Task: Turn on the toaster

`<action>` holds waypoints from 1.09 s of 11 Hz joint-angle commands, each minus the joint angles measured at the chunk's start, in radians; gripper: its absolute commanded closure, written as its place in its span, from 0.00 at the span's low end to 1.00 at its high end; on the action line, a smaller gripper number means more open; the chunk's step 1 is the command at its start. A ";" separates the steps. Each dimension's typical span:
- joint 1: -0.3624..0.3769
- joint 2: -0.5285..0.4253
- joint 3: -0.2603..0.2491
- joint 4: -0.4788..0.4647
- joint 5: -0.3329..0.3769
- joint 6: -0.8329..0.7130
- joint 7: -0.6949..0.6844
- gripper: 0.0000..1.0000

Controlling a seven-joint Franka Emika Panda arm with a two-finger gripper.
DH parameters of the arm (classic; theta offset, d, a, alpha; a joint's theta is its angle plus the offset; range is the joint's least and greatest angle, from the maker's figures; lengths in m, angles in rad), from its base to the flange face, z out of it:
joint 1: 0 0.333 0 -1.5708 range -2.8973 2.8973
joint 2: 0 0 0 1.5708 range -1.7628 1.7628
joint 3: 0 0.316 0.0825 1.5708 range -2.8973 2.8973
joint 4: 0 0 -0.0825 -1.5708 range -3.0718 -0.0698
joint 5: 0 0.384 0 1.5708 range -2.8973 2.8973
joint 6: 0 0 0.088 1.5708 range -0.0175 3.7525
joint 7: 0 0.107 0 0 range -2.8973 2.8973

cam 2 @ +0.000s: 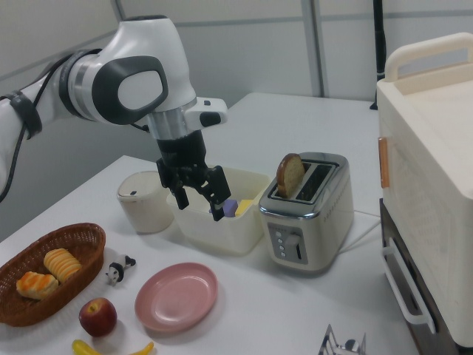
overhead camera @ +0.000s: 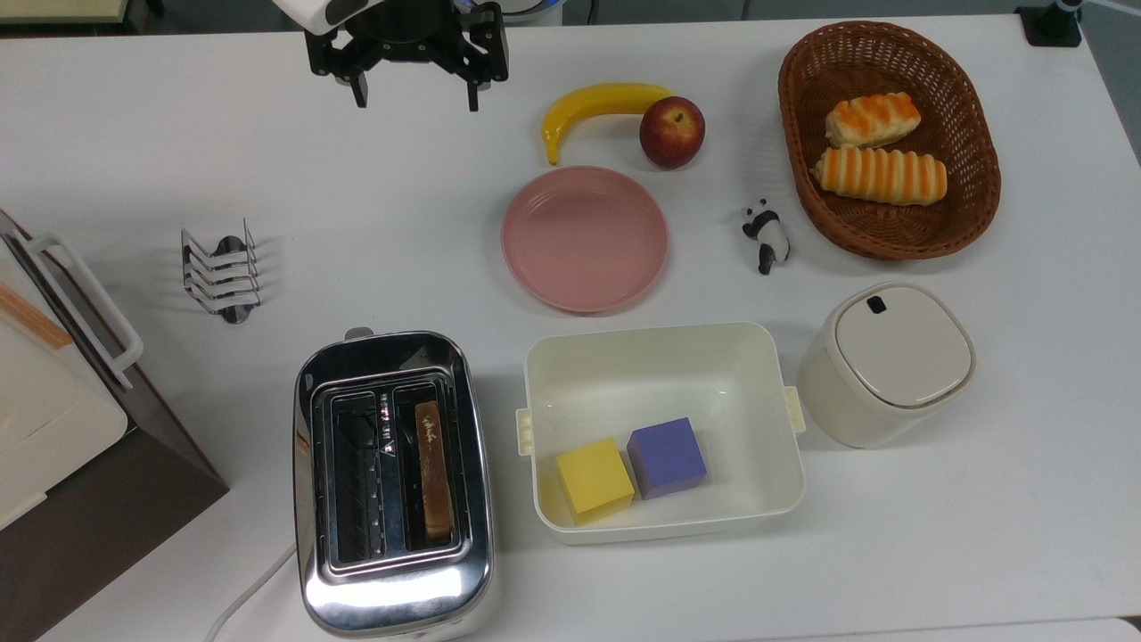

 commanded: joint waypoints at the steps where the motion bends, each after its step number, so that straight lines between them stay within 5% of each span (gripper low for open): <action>1: 0.001 -0.038 -0.011 -0.041 -0.015 0.005 0.012 0.00; 7: 0.001 -0.035 -0.011 -0.038 -0.018 0.010 0.003 0.04; 11: 0.001 -0.035 -0.011 -0.037 -0.002 0.007 0.001 1.00; 12: 0.001 -0.035 -0.011 -0.037 -0.002 0.007 -0.001 1.00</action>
